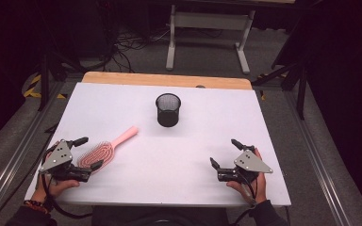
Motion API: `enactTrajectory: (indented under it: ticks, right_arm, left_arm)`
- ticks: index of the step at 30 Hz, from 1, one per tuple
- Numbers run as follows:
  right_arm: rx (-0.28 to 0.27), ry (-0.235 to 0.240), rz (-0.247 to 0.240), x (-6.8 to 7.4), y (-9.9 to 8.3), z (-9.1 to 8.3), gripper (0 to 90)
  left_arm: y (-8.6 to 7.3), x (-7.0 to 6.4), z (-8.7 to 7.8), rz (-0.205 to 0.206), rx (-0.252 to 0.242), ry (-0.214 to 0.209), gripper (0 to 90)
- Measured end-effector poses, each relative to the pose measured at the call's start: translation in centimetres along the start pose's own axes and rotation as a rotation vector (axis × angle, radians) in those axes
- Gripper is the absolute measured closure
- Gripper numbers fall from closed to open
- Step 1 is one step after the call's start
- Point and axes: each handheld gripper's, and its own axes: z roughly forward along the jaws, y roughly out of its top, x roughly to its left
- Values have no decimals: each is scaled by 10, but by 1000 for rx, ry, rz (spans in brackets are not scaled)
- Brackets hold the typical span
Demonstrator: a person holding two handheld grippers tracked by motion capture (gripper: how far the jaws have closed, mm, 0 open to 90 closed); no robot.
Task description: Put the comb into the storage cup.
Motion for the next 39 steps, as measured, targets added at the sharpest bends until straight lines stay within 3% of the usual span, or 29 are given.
enactTrajectory:
  ticks: [3,8,12,18,21,24,29,30,33,34,36,39]
  right_arm:
    - [5,3,2,0,-1,1,59]
    - [19,11,-1,0,-1,2,63]
    - [31,9,-5,2,-1,5,66]
    - [45,9,-4,2,-2,7,69]
    - [60,14,-6,2,-3,9,78]
    - [66,18,-13,3,-3,9,83]
    - [85,32,-20,3,-3,11,89]
    - [85,32,-20,3,-3,11,89]
    - [99,37,-21,4,-4,12,91]
    - [109,42,-21,4,-5,13,91]
    - [118,45,-20,4,-5,14,93]
    - [133,53,-27,5,-5,15,98]
  left_arm:
    - [1,0,2,-5,33,2,78]
    - [6,2,4,-27,47,-8,91]
    - [18,8,13,-37,108,-21,109]
    - [30,11,22,-32,157,-29,148]
    - [41,17,34,-32,230,-16,168]
    - [48,23,41,-35,270,-40,171]
    - [64,41,76,-46,407,-109,218]
    - [64,41,76,-46,407,-109,229]
    - [66,45,96,-27,525,-133,262]
    - [66,48,105,-24,583,-164,303]
    - [65,50,115,-26,654,-174,320]
    - [62,54,126,-40,736,-191,431]
